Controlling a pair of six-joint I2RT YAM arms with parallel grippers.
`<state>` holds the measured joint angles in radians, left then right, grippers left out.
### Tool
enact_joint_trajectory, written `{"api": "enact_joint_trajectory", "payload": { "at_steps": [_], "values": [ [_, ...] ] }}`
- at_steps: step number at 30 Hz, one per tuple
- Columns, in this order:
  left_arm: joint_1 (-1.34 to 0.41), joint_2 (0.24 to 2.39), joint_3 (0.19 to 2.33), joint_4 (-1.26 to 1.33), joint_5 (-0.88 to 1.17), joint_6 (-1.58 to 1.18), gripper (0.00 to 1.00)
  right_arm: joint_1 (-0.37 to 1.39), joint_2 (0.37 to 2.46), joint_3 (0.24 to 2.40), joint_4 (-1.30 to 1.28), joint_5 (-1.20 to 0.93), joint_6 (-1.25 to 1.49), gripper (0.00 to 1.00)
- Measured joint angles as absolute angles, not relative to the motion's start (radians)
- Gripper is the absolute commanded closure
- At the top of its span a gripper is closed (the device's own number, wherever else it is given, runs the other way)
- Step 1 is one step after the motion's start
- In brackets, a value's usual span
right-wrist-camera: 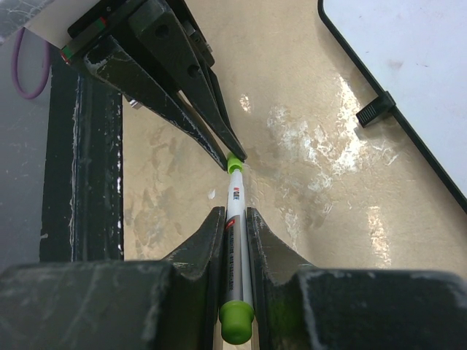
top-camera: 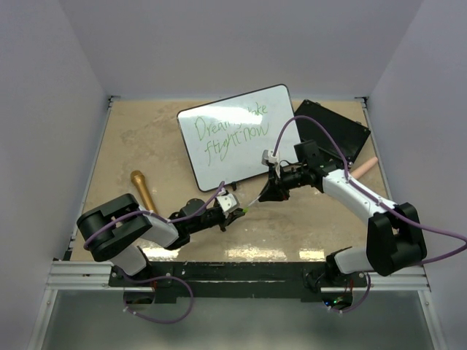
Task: Write a sentence on the whiteboard
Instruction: Insert the whiteboard marker without the cap into the pen cap.
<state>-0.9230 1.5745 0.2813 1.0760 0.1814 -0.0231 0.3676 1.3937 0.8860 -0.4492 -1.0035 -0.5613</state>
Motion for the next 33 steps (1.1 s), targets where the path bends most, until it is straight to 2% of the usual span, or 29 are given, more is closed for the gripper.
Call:
{"api": "enact_joint_trajectory", "payload": {
  "at_steps": [33],
  "values": [
    [-0.923, 1.546, 0.344, 1.018, 0.204, -0.033, 1.00, 0.381, 1.415, 0.893, -0.455, -1.006, -0.566, 1.00]
  ]
}}
